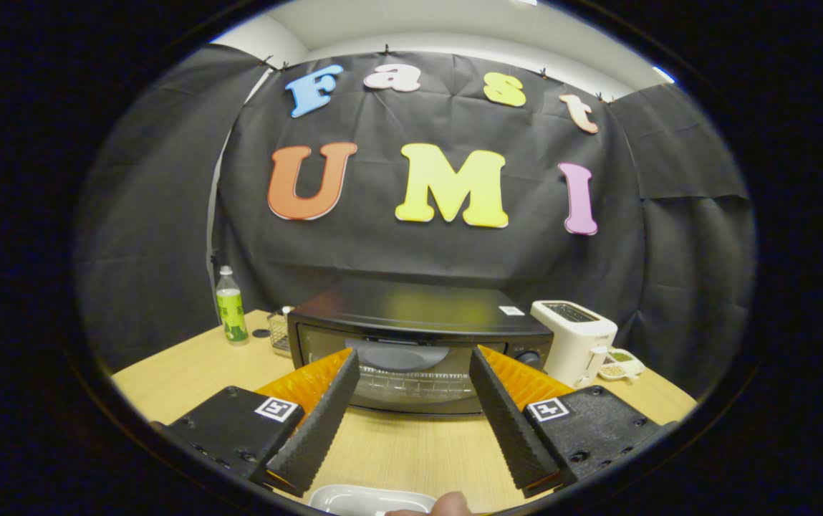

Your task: Open the toaster oven, put the food inside, and close the toaster oven door.

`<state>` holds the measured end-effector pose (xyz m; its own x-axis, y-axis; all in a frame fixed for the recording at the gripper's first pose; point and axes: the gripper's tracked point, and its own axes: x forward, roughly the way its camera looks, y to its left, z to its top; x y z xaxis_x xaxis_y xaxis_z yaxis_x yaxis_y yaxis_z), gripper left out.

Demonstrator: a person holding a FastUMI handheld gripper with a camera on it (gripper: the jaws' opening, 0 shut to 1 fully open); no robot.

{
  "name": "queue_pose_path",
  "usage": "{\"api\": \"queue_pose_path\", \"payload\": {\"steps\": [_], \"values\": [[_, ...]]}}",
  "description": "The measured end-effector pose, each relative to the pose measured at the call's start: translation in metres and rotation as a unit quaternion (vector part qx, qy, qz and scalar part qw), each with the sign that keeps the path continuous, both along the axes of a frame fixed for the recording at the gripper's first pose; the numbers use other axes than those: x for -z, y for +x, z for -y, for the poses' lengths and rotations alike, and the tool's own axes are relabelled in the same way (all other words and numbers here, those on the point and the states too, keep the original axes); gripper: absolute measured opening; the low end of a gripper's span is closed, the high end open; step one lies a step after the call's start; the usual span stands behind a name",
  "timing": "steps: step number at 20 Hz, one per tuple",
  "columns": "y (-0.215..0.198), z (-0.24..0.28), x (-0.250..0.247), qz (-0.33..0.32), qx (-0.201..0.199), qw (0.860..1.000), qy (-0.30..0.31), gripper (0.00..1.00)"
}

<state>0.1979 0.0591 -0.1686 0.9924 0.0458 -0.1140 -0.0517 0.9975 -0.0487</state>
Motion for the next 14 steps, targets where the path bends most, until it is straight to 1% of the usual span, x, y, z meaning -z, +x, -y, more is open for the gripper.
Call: {"api": "queue_pose_path", "payload": {"steps": [3, 6, 8, 11, 14], "values": [[-0.023, 0.002, -0.032, 0.004, -0.020, 0.999, 0.027, 1.00], [-0.049, 0.022, -0.077, 0.020, -0.014, 0.999, 0.048, 1.00], [-0.070, 0.032, -0.108, 0.024, -0.025, 0.998, 0.057, 1.00], [-0.106, 0.051, -0.147, 0.035, -0.022, 0.998, 0.041, 1.00], [-0.140, 0.056, -0.167, 0.050, -0.027, 0.998, 0.014, 1.00]]}}
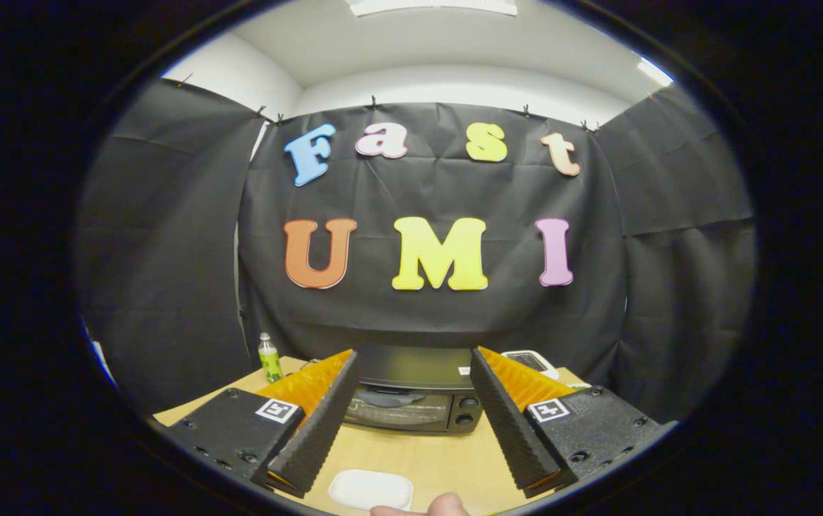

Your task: Open the toaster oven, put the food inside, and close the toaster oven door.

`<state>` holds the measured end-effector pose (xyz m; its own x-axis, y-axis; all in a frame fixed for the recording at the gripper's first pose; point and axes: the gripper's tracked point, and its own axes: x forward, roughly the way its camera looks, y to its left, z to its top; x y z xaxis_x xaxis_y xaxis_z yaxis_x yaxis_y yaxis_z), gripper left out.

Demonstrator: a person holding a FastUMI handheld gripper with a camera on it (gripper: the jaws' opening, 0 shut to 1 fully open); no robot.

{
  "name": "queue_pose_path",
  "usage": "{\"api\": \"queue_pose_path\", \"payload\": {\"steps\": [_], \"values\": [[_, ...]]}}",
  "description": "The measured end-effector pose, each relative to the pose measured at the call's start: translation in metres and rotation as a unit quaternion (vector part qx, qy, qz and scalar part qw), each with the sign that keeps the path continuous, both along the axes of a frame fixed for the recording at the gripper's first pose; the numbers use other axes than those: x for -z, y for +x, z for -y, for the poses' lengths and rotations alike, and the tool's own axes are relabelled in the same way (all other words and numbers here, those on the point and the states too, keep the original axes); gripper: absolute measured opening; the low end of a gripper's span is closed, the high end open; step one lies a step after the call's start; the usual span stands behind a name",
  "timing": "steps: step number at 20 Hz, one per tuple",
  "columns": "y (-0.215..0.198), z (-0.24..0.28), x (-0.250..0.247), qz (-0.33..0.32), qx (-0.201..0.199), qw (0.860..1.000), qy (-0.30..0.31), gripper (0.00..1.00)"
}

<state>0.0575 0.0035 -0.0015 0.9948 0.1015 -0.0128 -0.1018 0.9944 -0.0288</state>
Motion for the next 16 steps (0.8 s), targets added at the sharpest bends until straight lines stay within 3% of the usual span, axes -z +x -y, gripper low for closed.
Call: {"api": "queue_pose_path", "payload": {"steps": [7, 16], "values": [[-0.065, -0.020, 0.019, -0.011, -0.015, 1.000, 0.004, 1.00], [-0.093, -0.090, 0.041, -0.002, -0.054, 0.998, -0.029, 1.00]]}}
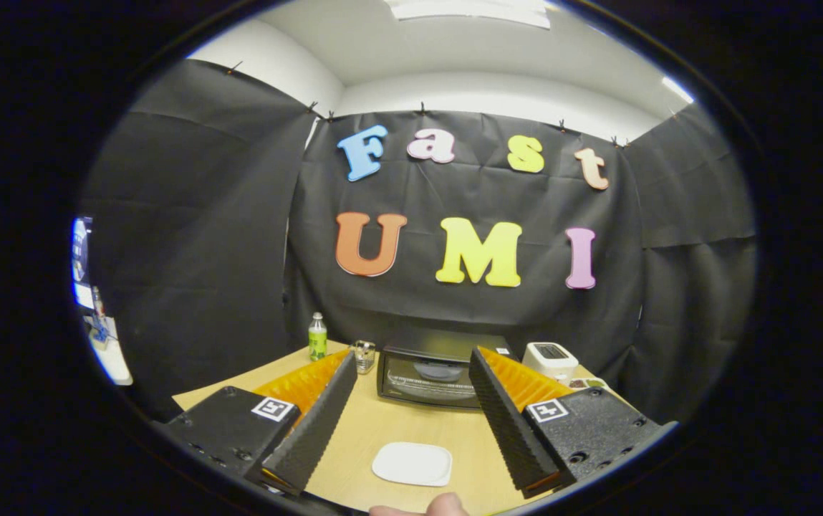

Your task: Open the toaster oven, put the food inside, and close the toaster oven door.

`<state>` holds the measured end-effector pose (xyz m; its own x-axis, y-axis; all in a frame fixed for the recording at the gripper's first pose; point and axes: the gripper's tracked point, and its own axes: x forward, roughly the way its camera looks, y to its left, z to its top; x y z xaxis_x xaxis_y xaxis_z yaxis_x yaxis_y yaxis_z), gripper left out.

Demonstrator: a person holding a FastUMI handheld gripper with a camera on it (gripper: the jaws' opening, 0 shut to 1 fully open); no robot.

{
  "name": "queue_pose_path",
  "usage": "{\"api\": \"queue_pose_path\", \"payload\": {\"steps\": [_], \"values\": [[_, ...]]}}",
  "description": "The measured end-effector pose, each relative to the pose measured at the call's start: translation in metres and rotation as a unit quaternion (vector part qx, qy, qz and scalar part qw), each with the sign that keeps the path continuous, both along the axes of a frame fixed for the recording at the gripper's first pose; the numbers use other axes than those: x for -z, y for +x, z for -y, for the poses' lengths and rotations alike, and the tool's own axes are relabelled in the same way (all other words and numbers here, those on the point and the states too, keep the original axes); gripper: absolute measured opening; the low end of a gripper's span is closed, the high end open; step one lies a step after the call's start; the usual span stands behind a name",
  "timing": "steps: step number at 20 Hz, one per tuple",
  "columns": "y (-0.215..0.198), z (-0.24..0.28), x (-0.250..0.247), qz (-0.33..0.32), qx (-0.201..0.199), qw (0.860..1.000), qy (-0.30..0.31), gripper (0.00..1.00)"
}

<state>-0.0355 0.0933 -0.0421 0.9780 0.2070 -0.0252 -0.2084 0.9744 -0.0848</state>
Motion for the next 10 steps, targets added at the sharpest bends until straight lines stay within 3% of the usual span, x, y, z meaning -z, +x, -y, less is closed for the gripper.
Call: {"api": "queue_pose_path", "payload": {"steps": [10], "values": [[0.009, 0.032, -0.001, 0.001, 0.043, 0.999, 0.013, 1.00]]}}
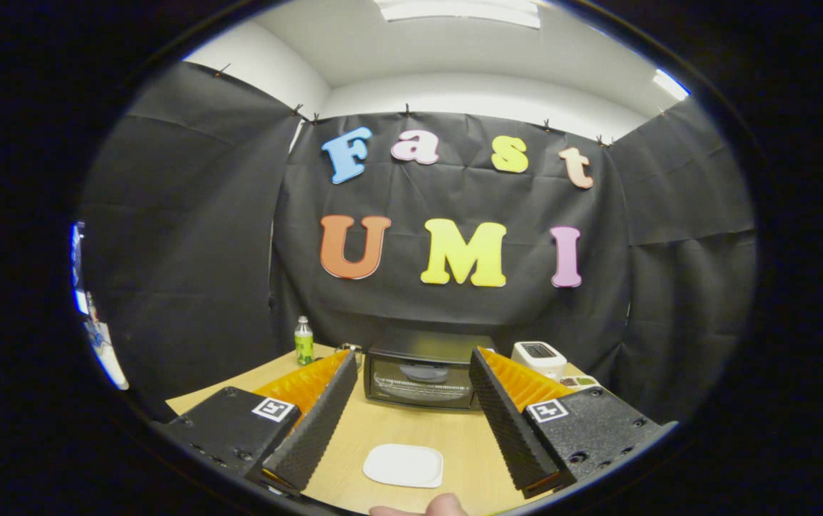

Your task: Open the toaster oven, put the food inside, and close the toaster oven door.

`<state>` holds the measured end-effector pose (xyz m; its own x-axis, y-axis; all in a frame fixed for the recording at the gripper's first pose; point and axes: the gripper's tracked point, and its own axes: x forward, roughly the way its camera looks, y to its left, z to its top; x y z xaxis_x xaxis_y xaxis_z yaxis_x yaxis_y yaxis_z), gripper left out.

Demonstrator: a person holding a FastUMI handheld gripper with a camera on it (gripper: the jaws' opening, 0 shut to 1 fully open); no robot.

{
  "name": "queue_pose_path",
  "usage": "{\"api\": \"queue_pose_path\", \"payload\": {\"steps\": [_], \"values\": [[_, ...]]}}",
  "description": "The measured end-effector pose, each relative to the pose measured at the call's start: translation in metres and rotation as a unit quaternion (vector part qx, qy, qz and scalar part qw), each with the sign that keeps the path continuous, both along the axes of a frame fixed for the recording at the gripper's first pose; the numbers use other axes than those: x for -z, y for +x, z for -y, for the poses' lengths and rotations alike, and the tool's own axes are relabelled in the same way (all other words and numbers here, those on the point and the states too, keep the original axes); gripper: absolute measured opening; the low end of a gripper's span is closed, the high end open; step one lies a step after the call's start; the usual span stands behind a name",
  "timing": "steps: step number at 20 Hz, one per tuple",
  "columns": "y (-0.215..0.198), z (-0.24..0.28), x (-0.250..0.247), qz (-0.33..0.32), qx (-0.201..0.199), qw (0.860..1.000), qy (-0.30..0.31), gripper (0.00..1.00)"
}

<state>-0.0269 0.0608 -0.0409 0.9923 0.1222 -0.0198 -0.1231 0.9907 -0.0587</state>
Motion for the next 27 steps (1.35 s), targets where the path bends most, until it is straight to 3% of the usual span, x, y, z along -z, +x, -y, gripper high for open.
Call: {"api": "queue_pose_path", "payload": {"steps": [13, 22, 27], "values": [[0.000, -0.019, 0.005, 0.009, 0.009, 1.000, -0.009, 1.00], [0.005, -0.037, 0.002, 0.013, 0.018, 0.999, 0.024, 1.00], [0.006, -0.033, -0.014, 0.031, 0.031, 0.999, -0.003, 1.00]]}}
